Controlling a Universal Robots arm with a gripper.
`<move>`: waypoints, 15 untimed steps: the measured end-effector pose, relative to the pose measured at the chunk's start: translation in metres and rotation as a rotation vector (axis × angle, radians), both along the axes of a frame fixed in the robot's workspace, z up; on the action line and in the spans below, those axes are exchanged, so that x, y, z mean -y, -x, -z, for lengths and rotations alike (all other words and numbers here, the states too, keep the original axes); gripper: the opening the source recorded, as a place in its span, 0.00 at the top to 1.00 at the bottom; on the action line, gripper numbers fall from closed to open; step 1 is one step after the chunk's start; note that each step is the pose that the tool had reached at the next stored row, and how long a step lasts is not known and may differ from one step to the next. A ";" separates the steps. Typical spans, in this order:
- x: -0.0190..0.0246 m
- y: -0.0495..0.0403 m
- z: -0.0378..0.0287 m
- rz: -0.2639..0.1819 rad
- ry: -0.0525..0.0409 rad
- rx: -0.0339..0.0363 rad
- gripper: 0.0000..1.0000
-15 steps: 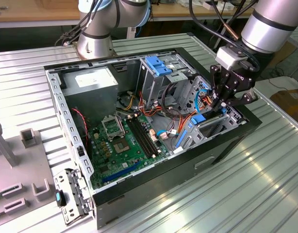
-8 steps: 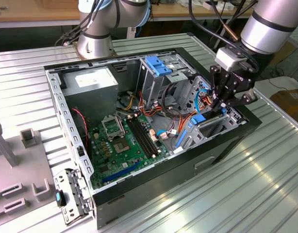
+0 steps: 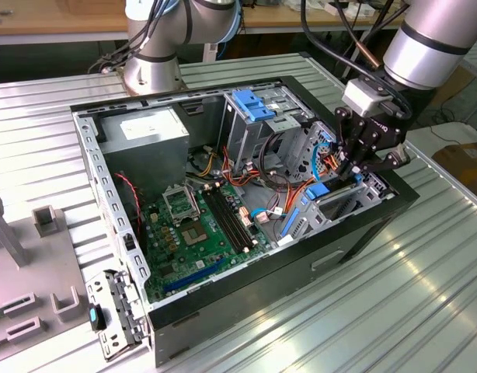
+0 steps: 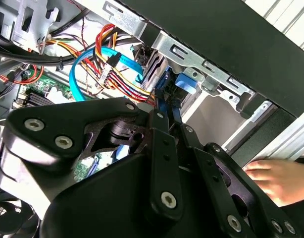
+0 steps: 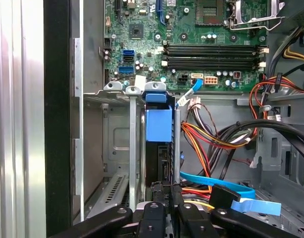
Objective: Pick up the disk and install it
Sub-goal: 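Insert the first disk wire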
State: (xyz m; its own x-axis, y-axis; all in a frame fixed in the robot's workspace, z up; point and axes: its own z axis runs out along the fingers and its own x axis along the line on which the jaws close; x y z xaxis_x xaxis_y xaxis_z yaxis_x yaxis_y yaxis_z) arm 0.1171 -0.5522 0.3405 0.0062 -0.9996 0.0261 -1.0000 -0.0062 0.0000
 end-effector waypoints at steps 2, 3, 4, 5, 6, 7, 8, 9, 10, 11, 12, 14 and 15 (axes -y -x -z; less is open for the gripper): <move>0.0000 0.0000 0.0001 0.000 0.0011 0.0000 0.84; 0.0000 0.0000 0.0000 0.000 0.0018 0.0000 0.84; 0.0000 0.0000 0.0000 0.000 0.0023 0.0000 0.84; 0.0000 0.0000 0.0000 0.000 0.0033 0.0000 0.84; 0.0000 0.0000 0.0001 0.000 0.0031 0.0000 0.82; 0.0000 0.0000 -0.0007 0.000 0.0032 0.0000 0.76; 0.0000 0.0000 -0.0039 0.000 0.0032 0.0001 0.70; 0.0000 0.0000 -0.0067 0.000 0.0032 0.0000 0.70; 0.0000 0.0000 -0.0077 0.000 0.0033 0.0000 0.70; 0.0000 0.0000 -0.0077 0.000 0.0031 0.0000 0.70; 0.0000 0.0000 -0.0077 0.000 0.0031 0.0000 0.72; 0.0000 0.0000 -0.0078 0.000 0.0032 0.0000 0.89; 0.0000 0.0000 -0.0079 0.000 0.0033 0.0000 0.89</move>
State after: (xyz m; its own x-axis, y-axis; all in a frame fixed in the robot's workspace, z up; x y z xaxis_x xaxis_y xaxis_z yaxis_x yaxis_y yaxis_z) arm 0.1171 -0.5522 0.3484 0.0061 -0.9995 0.0294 -1.0000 -0.0061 0.0000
